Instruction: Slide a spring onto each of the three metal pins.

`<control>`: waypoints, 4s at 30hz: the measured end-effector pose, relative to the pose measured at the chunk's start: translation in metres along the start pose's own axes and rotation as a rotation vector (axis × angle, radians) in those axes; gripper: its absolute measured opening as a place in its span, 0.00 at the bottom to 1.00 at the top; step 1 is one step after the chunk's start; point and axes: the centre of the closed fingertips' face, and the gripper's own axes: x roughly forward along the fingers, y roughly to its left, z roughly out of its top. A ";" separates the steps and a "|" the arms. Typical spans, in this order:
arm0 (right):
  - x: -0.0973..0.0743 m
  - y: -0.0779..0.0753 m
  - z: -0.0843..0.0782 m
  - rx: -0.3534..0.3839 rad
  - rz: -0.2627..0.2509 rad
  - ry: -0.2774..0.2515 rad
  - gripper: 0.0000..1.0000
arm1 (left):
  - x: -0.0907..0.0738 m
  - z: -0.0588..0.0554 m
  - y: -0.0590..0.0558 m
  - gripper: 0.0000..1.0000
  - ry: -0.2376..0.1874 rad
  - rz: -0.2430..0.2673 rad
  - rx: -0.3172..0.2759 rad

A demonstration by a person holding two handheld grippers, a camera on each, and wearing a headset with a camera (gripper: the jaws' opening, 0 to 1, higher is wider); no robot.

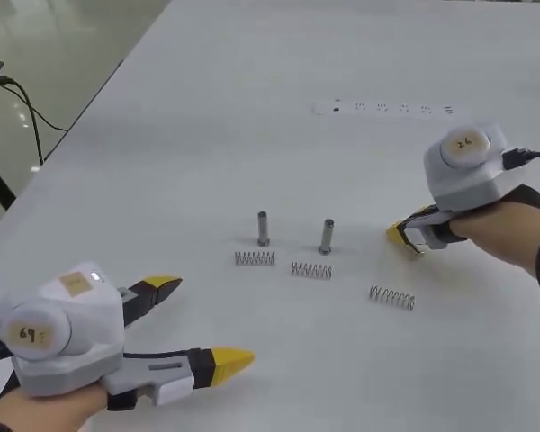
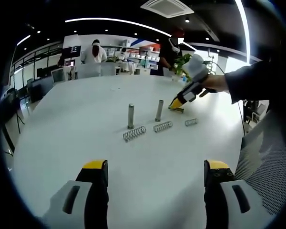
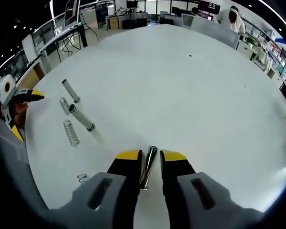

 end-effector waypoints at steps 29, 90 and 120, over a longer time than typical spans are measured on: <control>0.003 -0.003 -0.003 0.008 -0.061 0.099 0.10 | 0.002 0.000 -0.001 0.80 0.000 -0.004 -0.006; -0.033 0.026 0.018 0.042 -0.030 -0.098 0.10 | -0.005 0.011 -0.006 0.80 -0.019 -0.008 0.036; -0.041 0.033 0.018 0.039 -0.010 -0.187 0.10 | -0.005 0.012 -0.010 0.79 -0.018 -0.013 0.042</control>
